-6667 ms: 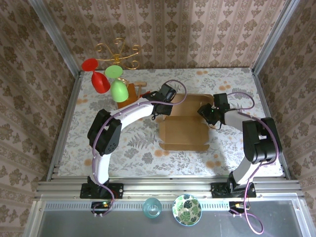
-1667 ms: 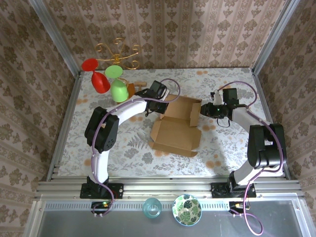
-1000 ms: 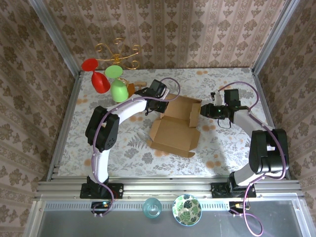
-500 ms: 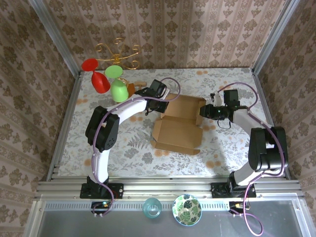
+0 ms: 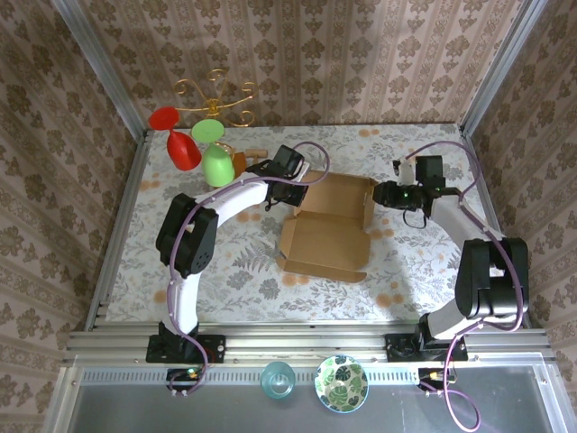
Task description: Fold the paper box
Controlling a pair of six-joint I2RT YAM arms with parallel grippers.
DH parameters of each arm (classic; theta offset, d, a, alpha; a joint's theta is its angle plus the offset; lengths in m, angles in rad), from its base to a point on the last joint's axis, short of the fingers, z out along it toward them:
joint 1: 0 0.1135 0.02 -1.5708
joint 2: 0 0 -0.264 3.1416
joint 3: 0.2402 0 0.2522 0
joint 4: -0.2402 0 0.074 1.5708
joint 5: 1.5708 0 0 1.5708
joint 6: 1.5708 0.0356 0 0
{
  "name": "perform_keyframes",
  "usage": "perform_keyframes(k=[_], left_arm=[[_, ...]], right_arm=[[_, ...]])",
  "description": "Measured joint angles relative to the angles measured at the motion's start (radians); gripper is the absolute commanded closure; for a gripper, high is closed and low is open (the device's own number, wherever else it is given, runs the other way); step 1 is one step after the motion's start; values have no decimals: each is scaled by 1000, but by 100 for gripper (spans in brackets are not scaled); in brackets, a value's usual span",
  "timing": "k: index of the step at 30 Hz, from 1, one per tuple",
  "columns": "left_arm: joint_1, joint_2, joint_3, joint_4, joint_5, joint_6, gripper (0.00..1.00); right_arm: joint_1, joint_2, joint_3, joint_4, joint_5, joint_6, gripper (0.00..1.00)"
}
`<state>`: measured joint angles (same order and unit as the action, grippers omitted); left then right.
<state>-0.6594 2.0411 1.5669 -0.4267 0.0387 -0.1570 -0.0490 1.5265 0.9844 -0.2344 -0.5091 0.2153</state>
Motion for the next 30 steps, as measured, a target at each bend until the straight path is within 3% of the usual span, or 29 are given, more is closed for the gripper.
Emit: perform_keyframes(k=[18,30], left_arm=[[0,0,0,0,1,0,100],[0,0,0,-3,3,1,100]], right_arm=[[-38,106,1,2,-127,-63,59],[11,155,37,10,-124,-63,57]])
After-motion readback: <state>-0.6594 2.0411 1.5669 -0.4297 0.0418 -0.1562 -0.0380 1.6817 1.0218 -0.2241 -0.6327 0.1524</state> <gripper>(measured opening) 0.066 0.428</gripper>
